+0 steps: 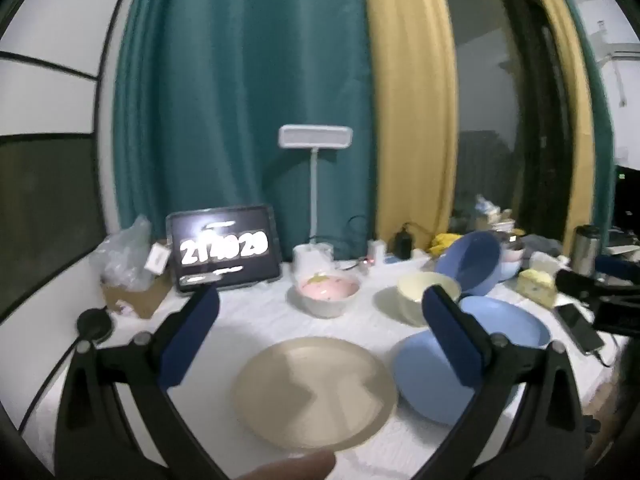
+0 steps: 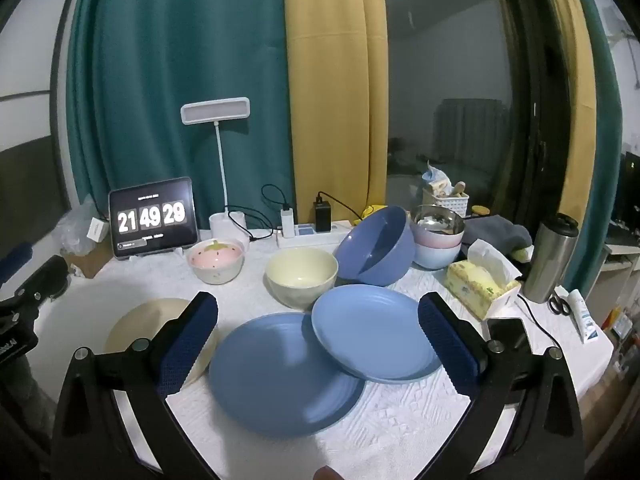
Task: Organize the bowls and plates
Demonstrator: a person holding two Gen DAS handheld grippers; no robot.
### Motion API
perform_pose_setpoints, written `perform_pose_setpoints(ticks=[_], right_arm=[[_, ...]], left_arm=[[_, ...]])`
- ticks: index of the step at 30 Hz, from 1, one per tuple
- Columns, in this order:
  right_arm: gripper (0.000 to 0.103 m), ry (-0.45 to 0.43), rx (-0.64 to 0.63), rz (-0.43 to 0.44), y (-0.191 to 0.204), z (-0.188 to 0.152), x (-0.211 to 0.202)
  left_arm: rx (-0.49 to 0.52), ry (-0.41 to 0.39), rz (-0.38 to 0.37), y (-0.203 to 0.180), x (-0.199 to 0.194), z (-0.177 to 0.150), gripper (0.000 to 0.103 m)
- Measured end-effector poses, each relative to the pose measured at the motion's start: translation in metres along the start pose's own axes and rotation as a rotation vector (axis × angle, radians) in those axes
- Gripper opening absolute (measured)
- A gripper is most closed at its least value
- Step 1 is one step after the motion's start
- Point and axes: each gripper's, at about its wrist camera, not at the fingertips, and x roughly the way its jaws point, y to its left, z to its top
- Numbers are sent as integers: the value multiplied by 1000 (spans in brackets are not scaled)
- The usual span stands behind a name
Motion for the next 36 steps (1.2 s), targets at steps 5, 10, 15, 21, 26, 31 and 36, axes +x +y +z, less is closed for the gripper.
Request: perform_pose_setpoints(ticks=[5,10,15,21,26,31,36], right_arm=[[103,-8,10,3,-5,2,0],[103,-4,9,-4,-5,0,5],[103,-2,14,-4,-7,2,8],[103,0,26,-2,-15,3,12],[103,8,28,-2,-19,5,18],[103,8,29,-2,-19,6,18],[103,10,29,-2,-20,6,19]], left_arm=[[-55,10,-3,14,-2,-10,102],[-39,62,-9,4,16,-3,102],[-52,37,-33,3,17,1,102],[-41,37,-53,-3,22,2,102],[-34,26,-67,-7,23,3,102],[-30,24,-80,-10,25,5,102],[-29,20,-90,-11,26,6,102]])
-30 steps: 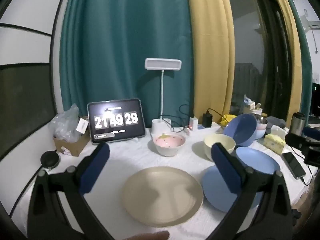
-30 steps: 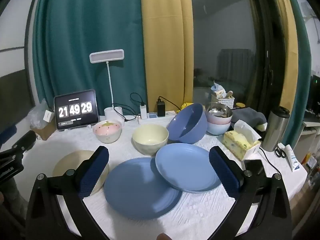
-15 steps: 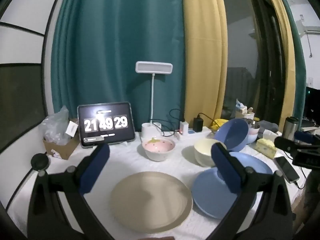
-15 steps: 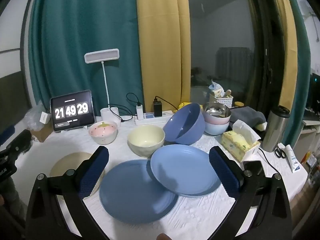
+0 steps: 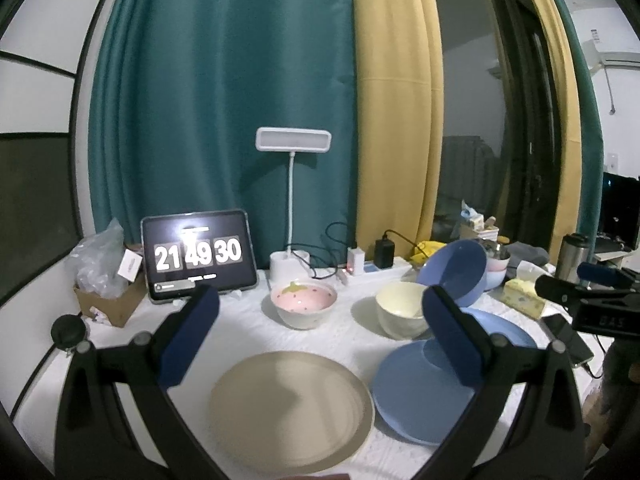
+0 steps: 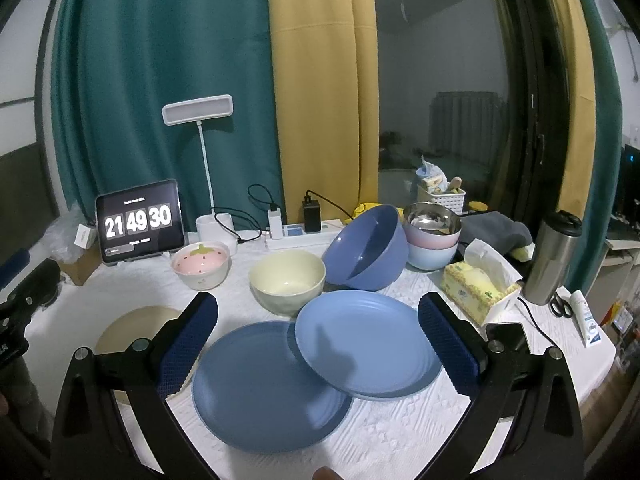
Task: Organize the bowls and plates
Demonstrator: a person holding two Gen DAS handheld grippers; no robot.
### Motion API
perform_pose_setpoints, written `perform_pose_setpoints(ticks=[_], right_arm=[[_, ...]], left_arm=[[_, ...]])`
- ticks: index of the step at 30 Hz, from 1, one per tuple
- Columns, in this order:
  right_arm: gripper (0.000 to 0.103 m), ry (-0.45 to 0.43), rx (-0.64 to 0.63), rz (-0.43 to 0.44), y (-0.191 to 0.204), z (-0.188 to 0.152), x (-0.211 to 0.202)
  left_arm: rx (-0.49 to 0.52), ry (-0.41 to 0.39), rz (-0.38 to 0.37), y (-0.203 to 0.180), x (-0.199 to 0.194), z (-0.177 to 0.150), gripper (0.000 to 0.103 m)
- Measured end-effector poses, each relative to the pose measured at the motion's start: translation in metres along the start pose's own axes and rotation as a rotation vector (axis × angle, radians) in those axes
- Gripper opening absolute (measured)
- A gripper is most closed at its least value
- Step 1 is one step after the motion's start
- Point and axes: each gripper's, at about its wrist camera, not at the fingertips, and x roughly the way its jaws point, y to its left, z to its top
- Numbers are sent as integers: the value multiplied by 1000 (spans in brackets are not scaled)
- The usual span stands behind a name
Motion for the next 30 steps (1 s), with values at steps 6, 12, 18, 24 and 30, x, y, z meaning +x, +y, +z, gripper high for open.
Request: perform_pose_setpoints(ticks=[6,12,18,24,30], right_arm=[[103,3,1,1,-2,1,2],[103,2,0,0,-1,1,1],[103,5,2,1,-2,2,3],[103,5,2,2,-4,2,4],[103,5,-1,3,-6,2,6]], left_arm=[[-1,2,-4,-1,1,1,102],[1,4,-4,-2,3,1,102],[1,4,-4,-2,3,1,102],[0,5,-5,-3,4,1,102],[1,5,-3,-3,4,1,102]])
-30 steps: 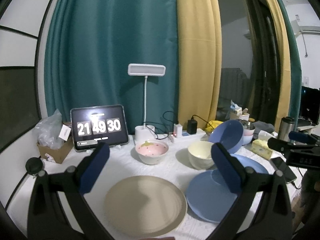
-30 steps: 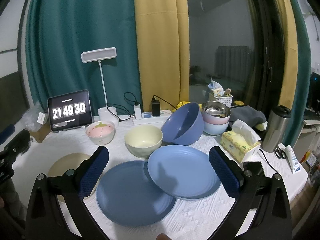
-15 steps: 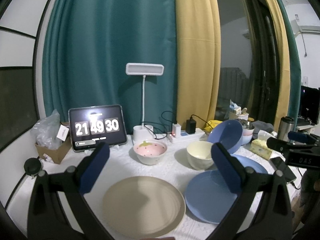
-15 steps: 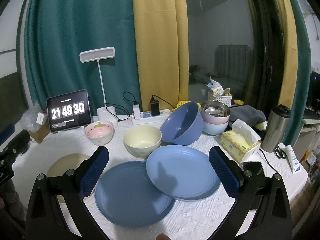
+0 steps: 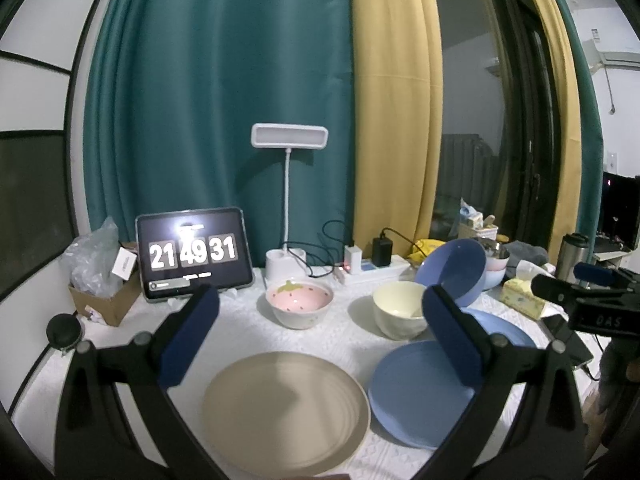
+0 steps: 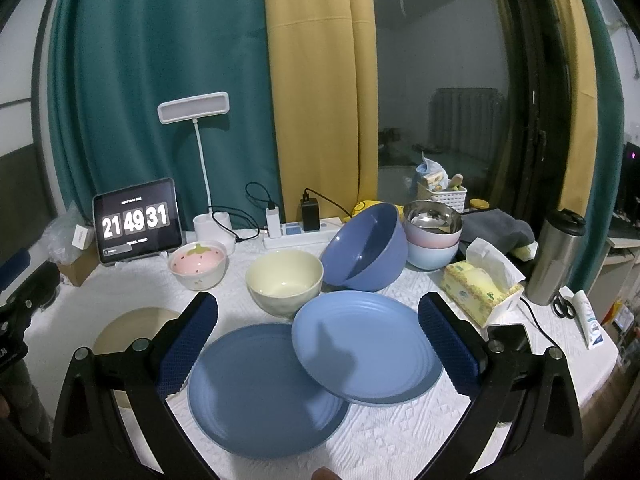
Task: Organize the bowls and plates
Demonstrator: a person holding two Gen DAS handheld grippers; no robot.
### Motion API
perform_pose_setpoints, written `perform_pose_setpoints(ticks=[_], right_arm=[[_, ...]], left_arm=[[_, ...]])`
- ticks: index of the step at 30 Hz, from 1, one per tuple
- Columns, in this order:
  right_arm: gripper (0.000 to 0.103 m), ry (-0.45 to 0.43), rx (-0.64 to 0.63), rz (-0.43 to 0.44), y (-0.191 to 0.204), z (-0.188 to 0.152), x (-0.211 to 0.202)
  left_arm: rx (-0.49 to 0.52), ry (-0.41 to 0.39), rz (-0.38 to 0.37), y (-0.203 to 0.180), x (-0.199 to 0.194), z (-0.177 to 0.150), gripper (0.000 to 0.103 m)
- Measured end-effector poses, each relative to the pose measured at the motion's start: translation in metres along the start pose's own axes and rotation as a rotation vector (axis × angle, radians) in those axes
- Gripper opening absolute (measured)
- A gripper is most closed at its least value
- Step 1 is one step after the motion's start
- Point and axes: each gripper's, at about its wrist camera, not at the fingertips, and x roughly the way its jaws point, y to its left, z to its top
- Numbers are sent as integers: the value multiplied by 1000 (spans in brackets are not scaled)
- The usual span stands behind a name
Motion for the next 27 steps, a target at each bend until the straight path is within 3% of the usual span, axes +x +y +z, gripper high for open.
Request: perform_pose_setpoints(ticks=[27], right_arm=[[103,10,11,2,-4,-4,11]], left_arm=[[17,21,-6,-7,11,0,102]])
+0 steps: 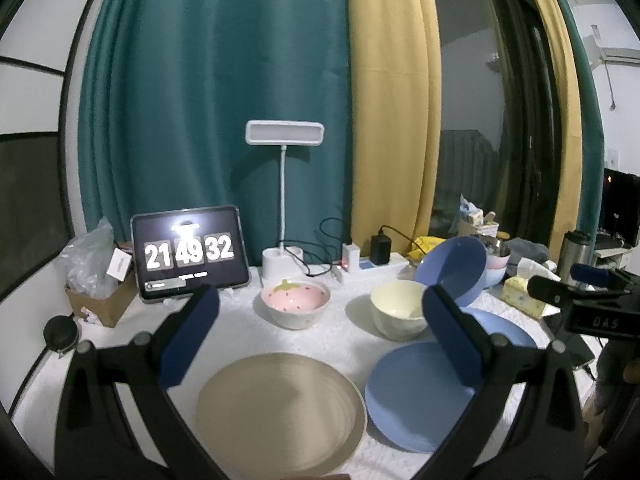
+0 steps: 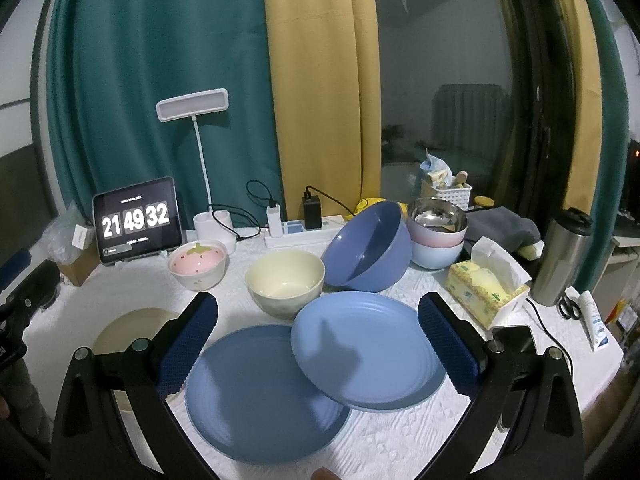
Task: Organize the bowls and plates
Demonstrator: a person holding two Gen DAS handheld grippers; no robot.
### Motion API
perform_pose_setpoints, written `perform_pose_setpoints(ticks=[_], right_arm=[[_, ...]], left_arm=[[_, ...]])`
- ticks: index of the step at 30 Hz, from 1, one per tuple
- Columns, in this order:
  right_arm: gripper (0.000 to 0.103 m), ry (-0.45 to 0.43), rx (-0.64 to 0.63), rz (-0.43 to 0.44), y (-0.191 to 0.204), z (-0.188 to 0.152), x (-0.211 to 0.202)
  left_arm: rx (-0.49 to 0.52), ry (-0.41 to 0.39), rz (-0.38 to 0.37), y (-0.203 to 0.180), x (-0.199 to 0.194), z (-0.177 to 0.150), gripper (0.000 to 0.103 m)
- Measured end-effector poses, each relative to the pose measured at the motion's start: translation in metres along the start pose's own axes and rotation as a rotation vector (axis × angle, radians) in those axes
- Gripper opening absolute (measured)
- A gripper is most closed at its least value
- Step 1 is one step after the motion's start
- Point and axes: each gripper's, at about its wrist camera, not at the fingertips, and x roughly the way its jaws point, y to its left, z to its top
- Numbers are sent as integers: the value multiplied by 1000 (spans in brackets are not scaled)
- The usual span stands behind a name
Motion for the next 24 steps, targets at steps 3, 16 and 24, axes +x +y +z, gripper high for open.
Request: perform_pose_setpoints(ticks=[3,16,24], right_arm=[[103,5,10,0,-4,-2,3],[103,51,80,-12,-45,-9,31],[103,99,128,-19,-79,-16,58]], left_arm=[[16,10,-4,-8,6,1,102],[114,87,-40,-56,47,0,102],[166,153,-74,-91,80,-7,102]])
